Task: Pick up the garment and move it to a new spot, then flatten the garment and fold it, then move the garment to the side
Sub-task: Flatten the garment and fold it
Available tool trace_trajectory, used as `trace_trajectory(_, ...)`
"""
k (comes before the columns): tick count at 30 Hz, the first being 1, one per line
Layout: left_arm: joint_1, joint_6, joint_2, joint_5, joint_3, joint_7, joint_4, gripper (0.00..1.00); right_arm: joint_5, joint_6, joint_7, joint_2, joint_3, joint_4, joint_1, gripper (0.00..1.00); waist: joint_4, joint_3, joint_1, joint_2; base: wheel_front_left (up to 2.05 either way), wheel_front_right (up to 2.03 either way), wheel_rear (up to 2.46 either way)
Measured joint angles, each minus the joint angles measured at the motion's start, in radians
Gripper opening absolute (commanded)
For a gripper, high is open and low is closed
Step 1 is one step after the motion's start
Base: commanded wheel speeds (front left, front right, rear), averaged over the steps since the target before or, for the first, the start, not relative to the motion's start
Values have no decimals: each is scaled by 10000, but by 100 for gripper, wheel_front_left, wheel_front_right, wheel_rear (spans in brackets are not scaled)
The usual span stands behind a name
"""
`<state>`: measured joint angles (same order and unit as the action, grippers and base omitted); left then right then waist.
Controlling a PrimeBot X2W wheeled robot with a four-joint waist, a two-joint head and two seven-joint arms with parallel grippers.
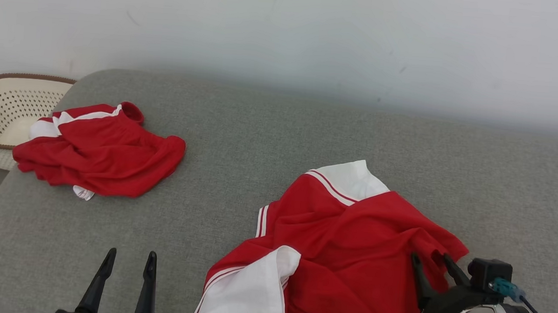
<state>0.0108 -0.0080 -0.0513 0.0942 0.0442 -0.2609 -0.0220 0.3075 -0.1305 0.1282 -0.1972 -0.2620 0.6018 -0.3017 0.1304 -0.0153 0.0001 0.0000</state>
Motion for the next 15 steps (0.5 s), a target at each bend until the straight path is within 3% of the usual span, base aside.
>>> trace_trajectory(1, 40, -2, 2, 2, 4, 0, 31, 100, 8, 0, -17, -13, -65, 261, -186, 100, 41, -29, 0, 0, 0, 0, 0)
trace_trajectory(2, 94, 0, 2, 2, 31, 0, 50, 100, 25, 0, -92, -33, -136, 573, -384, 76, 83, -59, 0, 0, 0, 0, 0)
trace_trajectory(3, 111, 6, 2, 4, 40, -2, 48, 100, 56, 0, -90, -35, -199, 830, -553, 27, 127, -87, 0, 0, 0, 0, 0)
trace_trajectory(4, 108, 12, 2, 4, 58, 0, 65, 100, 92, 0, -42, -48, -257, 1070, -732, 0, 172, -117, 0, 0, 0, 0, 0)
trace_trajectory(15, 187, 92, 4, 117, 59, 0, 201, 100, 546, 0, 587, -679, -1022, 2481, -3221, 0, 382, -367, 0, 0, 0, 0, 0)
